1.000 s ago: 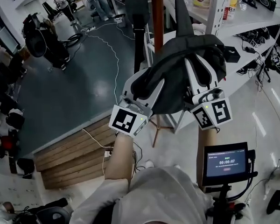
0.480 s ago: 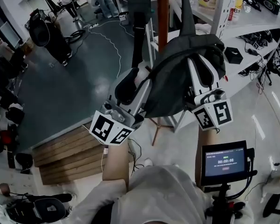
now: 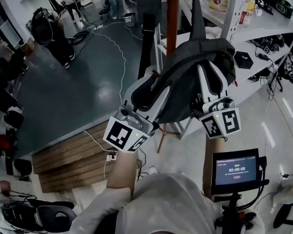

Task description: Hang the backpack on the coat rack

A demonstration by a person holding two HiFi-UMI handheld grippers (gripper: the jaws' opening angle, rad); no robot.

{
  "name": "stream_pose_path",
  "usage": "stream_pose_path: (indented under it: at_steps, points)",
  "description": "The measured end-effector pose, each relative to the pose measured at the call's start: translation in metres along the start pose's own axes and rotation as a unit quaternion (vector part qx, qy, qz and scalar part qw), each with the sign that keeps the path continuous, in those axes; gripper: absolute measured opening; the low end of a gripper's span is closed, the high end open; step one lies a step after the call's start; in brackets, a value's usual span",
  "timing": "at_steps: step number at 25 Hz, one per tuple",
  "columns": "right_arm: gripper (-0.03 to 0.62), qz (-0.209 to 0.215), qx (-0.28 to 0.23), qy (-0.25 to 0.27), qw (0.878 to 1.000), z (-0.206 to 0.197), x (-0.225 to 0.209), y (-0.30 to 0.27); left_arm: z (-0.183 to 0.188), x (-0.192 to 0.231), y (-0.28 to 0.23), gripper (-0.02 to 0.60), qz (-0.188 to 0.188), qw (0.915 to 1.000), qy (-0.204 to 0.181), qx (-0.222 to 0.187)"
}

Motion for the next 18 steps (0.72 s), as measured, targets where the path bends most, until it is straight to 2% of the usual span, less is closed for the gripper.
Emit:
stream_pose_path:
  at_steps: [3, 6, 9, 18]
  points:
    - [0.094, -0.007, -0.002, -0.003, 1.000, -0.0020, 0.0005, 0.0020, -0.0019, -0.0048, -0.0013, 0.130, -0.003, 0.9999, -0.012, 0.005]
    - [0.092, -0.009, 0.005, 0.011, 1.000, -0.0039, 0.0019, 0.0020, -0.0033, -0.0078, -0.0035, 0.127, -0.005, 0.9996, -0.027, 0.012]
    - [0.091, -0.016, 0.013, 0.029, 0.999, -0.0051, 0.0047, 0.0012, -0.0025, -0.0066, -0.0038, 0.117, -0.006, 0.9997, -0.020, 0.012]
    - [0.091, -0.016, 0.018, 0.036, 0.999, -0.0068, 0.0048, -0.0011, -0.0049, -0.0052, -0.0071, 0.103, -0.005, 0.9996, -0.022, 0.016]
Point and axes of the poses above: the fingertips, and each gripper's own axes: y backward along the fingers, x to its left, z out of its top, the point moved 10 cm from there along y, backward along the fingers, and after that the axes turned 7 degrees about -y, right-handed, at the moved point
